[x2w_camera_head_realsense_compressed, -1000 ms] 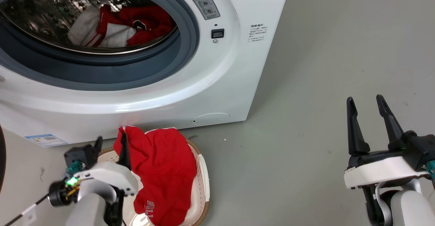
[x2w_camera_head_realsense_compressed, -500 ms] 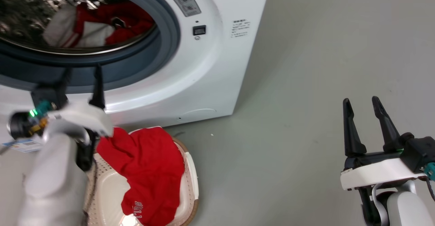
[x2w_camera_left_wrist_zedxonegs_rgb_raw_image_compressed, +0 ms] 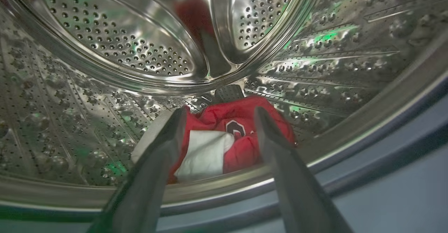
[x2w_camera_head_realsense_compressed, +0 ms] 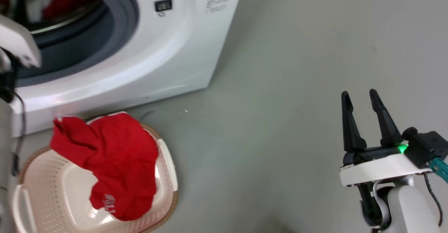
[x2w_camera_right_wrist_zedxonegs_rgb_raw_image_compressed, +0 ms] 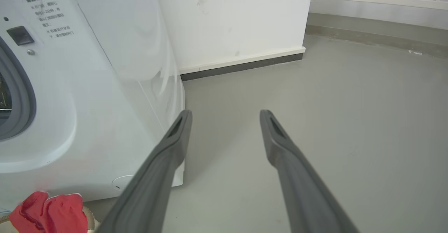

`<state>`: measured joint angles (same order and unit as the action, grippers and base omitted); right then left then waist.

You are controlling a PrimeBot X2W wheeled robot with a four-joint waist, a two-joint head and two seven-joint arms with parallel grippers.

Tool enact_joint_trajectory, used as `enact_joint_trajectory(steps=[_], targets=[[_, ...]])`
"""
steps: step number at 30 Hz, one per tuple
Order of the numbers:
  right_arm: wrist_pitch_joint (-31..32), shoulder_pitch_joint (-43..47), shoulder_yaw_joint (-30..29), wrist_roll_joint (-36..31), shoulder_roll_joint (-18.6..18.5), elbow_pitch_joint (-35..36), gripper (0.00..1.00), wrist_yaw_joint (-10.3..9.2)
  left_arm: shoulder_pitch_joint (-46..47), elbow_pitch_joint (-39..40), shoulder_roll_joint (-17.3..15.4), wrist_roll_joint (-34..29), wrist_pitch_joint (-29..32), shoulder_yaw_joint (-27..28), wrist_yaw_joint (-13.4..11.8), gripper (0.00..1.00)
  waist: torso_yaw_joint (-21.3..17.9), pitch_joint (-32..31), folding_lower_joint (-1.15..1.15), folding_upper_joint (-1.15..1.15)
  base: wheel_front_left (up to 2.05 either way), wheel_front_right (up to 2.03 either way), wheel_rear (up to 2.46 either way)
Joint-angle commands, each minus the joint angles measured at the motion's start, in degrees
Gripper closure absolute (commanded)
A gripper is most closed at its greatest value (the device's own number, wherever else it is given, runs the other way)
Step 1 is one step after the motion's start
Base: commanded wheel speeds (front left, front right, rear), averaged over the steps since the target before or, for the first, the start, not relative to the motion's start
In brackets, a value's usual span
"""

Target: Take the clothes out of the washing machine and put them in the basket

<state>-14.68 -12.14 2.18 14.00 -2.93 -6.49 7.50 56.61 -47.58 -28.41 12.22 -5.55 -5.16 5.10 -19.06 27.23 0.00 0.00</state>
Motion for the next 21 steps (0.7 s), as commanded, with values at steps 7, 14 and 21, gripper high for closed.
enact_joint_trajectory(steps=[7, 14, 21], targets=[[-0.5, -2.9, 1.8, 3.3, 0.1, -0.2, 0.0, -0.02, 9.7, -0.9, -5.7, -1.1, 9.0, -2.6, 1.6, 0.0, -5.3, 8.2, 0.0, 0.0, 0.0, 0.0, 0.0], [-0.5, -3.7, 4.0, 5.5, 0.1, 0.7, 0.0, -0.02, 16.7, -1.4, -10.7, -1.7, 19.7, -5.9, 2.2, 0.0, -8.6, 11.6, 0.0, 0.0, 0.0, 0.0, 0.0], [-0.5, -3.5, 5.6, 7.1, 0.1, 1.6, 0.0, -0.02, 21.6, -0.3, -15.6, -1.0, 29.5, -9.3, 2.4, 0.0, -11.1, 14.2, 0.0, 0.0, 0.0, 0.0, 0.0]])
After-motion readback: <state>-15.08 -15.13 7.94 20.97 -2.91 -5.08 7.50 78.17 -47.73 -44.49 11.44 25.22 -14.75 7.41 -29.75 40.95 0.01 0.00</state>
